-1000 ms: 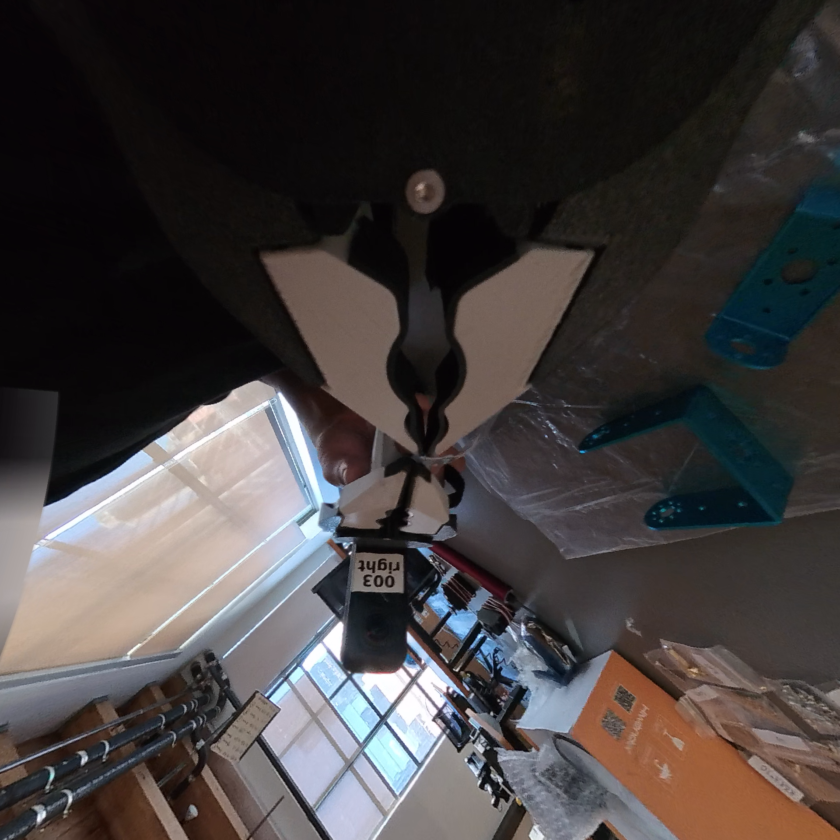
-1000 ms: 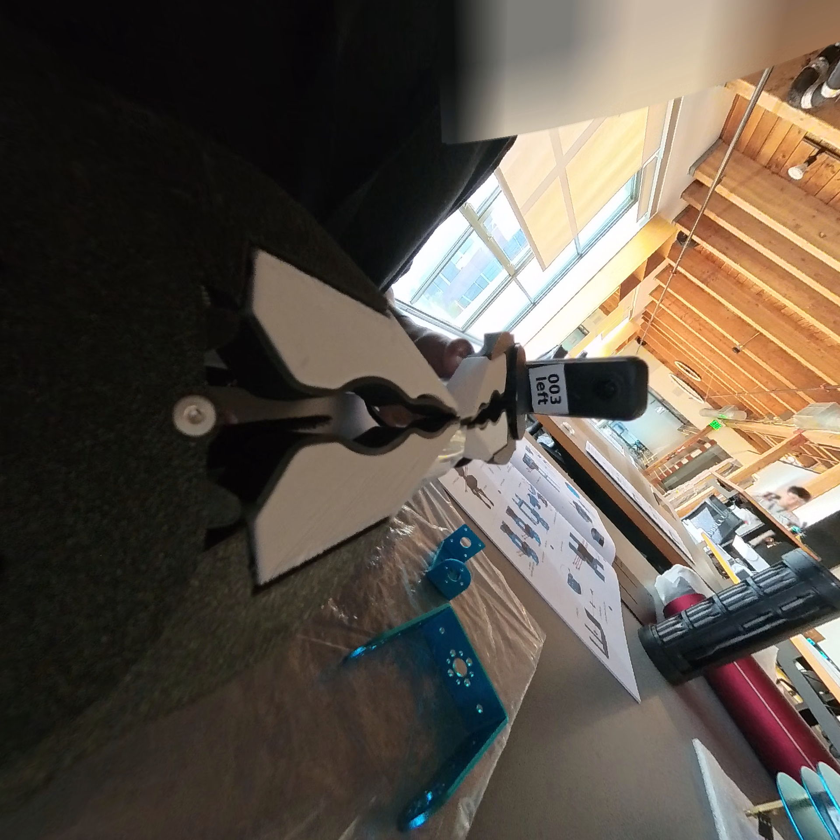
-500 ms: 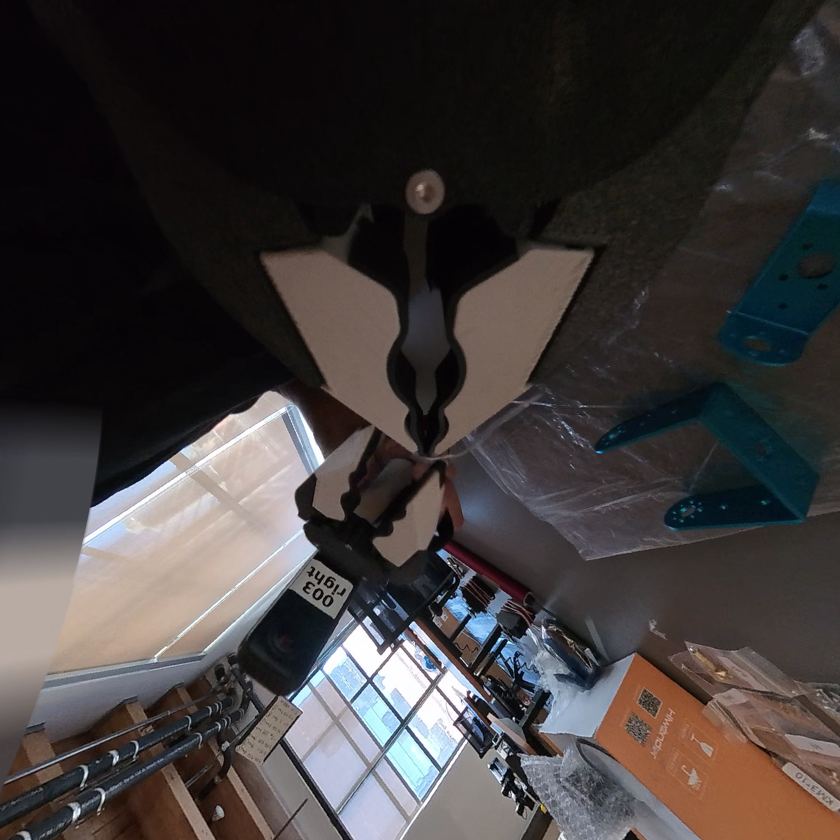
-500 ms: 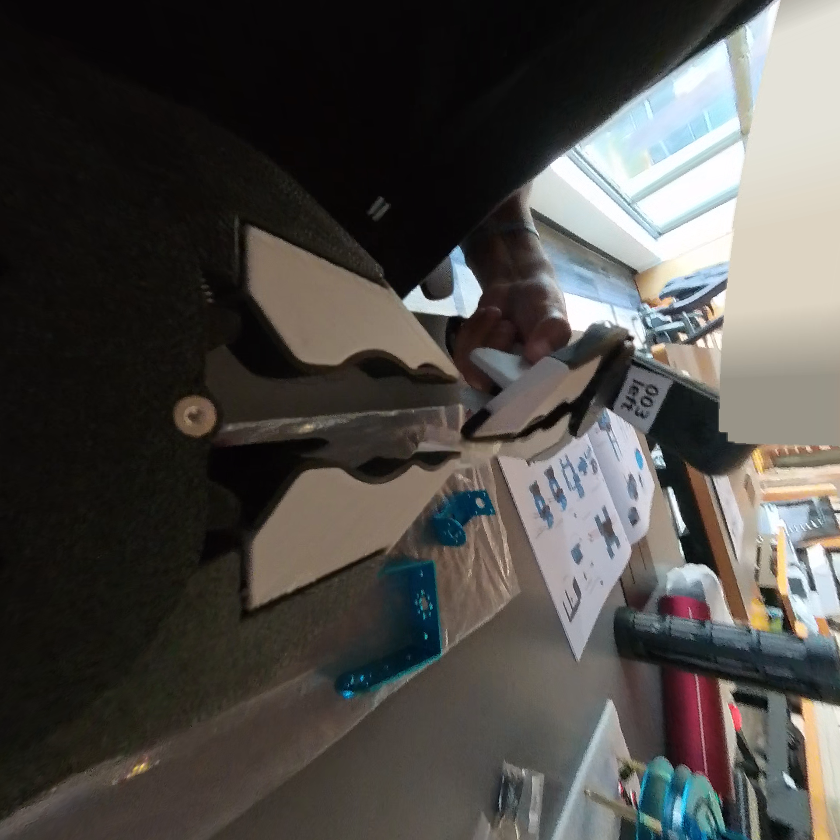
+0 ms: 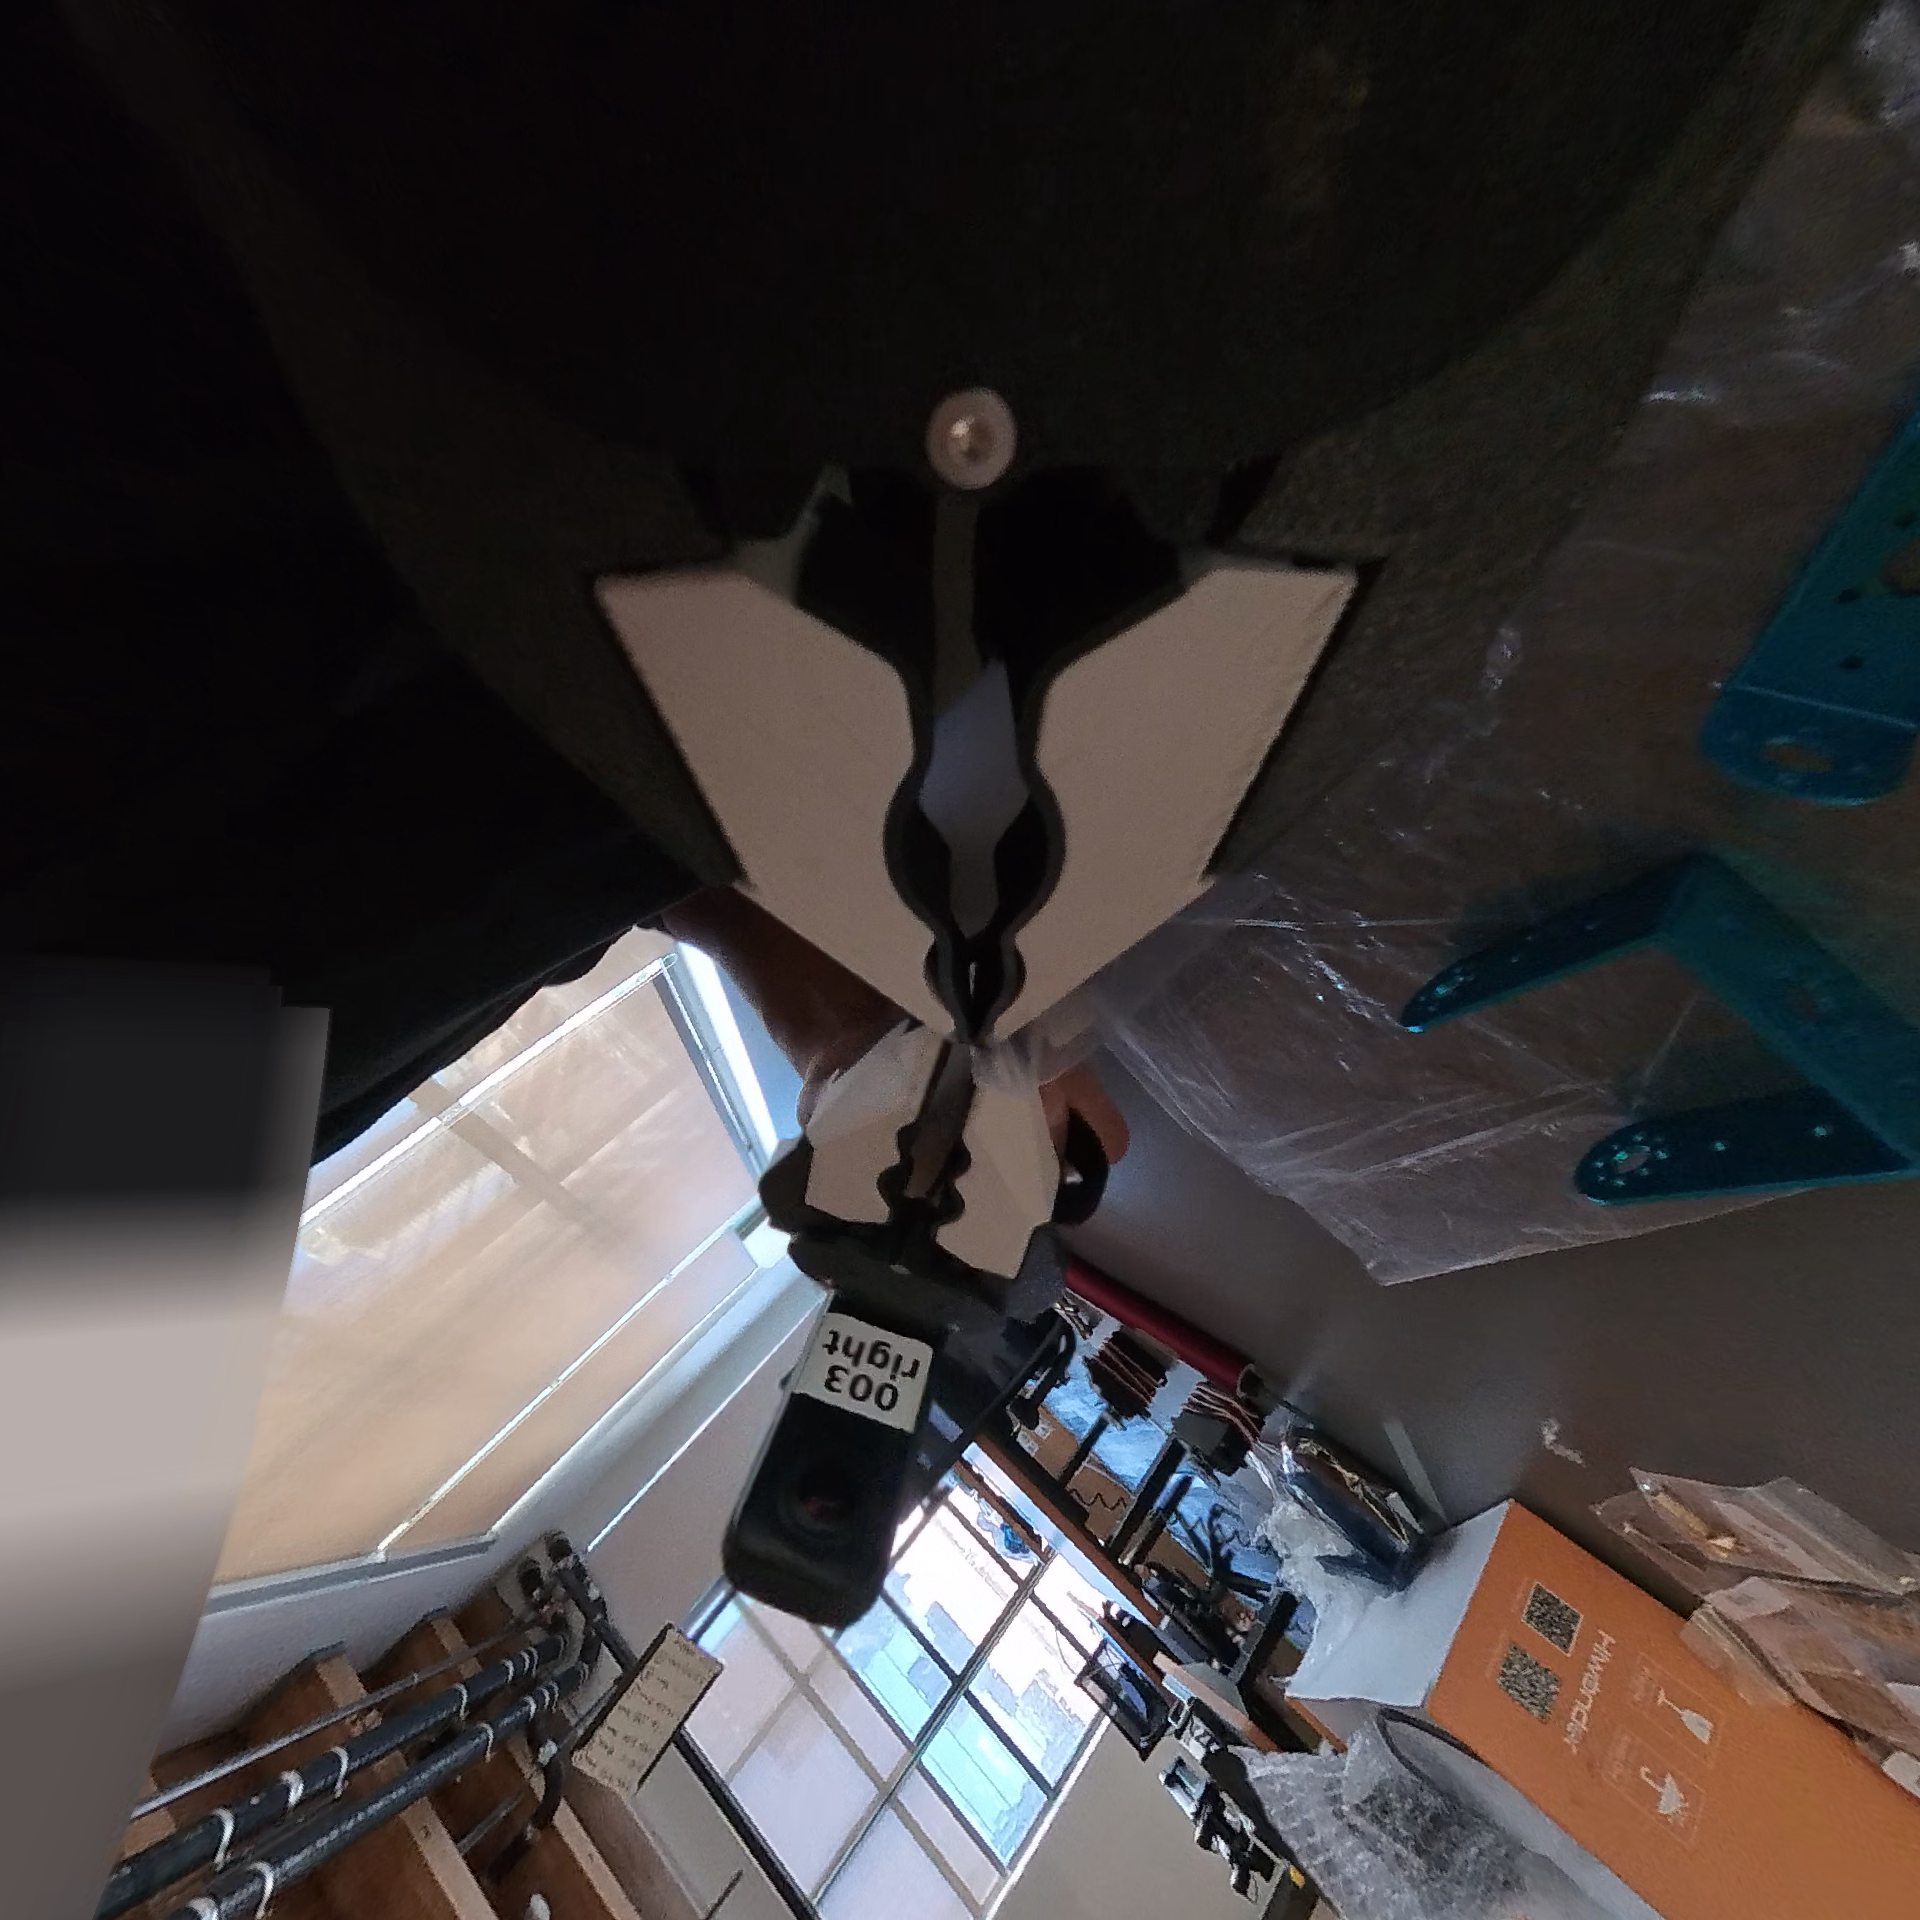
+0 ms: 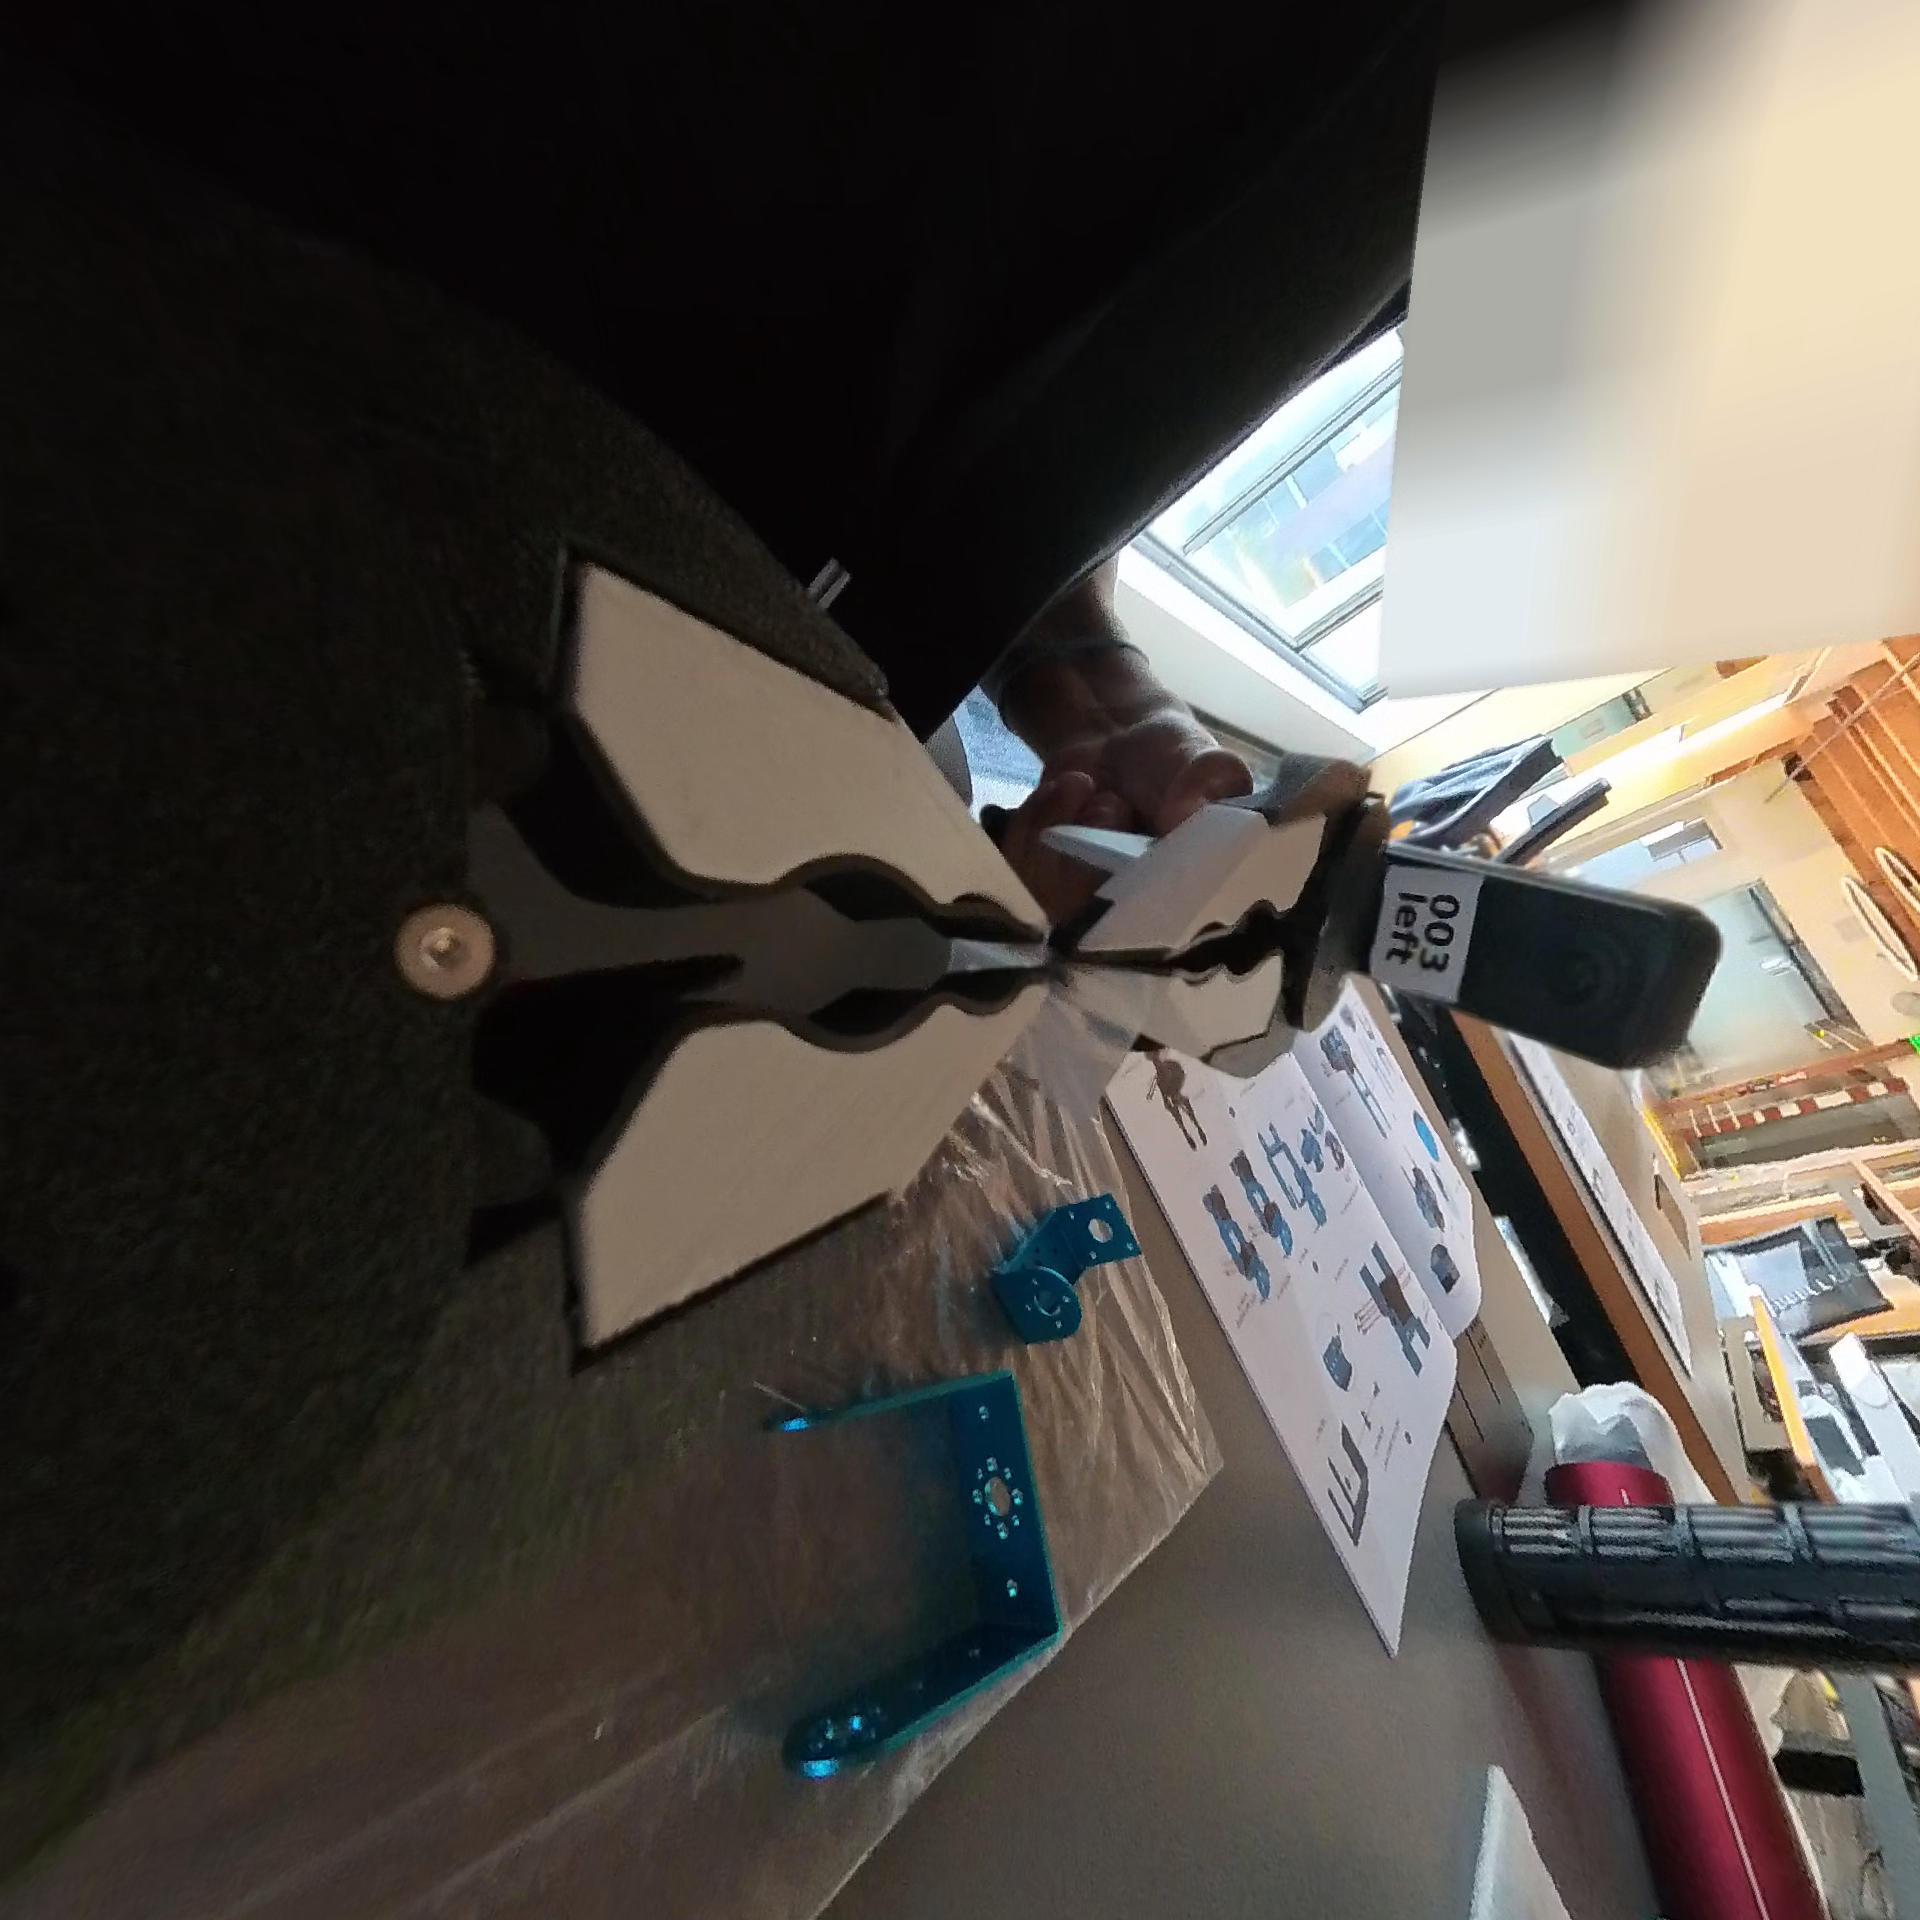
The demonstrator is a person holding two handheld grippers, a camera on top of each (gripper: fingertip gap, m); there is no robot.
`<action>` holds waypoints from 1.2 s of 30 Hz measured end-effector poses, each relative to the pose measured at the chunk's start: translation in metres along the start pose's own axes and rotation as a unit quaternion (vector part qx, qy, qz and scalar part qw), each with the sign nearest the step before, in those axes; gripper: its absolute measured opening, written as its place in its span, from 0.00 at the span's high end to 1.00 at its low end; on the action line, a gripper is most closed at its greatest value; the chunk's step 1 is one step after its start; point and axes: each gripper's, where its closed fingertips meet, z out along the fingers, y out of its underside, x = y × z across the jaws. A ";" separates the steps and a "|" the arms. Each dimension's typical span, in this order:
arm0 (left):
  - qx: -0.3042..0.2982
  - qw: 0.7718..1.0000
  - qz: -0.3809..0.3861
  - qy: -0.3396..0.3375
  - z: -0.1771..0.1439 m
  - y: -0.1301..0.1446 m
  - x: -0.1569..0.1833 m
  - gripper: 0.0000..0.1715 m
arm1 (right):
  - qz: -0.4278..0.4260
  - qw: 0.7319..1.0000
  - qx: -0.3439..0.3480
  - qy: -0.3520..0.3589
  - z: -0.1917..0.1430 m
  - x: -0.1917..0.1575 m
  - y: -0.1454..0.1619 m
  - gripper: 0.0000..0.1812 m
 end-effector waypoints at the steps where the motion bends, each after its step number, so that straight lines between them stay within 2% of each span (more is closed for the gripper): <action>1: -0.003 1.000 0.007 0.001 0.000 0.000 0.001 1.00 | 0.001 1.000 0.003 -0.006 -0.001 -0.002 -0.001 0.98; 7: -0.038 0.997 0.070 -0.021 0.002 0.006 0.004 1.00 | 0.022 0.999 0.005 -0.034 -0.004 -0.005 0.002 0.99; 12: -0.054 0.994 0.091 -0.036 0.002 0.008 0.002 1.00 | 0.042 0.998 0.020 -0.039 -0.006 0.000 0.000 0.99; 20: -0.056 0.995 0.066 -0.051 -0.001 0.010 -0.009 1.00 | 0.046 0.999 0.024 -0.008 -0.009 0.011 -0.001 1.00; 23: -0.036 0.996 0.044 -0.072 -0.002 0.004 -0.017 1.00 | 0.048 0.999 0.015 0.009 -0.006 0.015 0.002 1.00; 25: -0.026 0.998 0.024 -0.057 0.000 0.003 -0.016 0.98 | 0.056 0.998 0.016 0.012 -0.004 0.017 0.001 1.00; 28: -0.009 0.999 0.010 -0.037 0.003 0.000 -0.011 0.90 | 0.075 0.997 0.019 0.003 -0.001 0.015 0.002 1.00; 36: 0.006 1.000 -0.013 -0.012 0.003 -0.003 -0.009 0.95 | 0.132 0.989 0.059 -0.039 -0.001 0.010 -0.005 1.00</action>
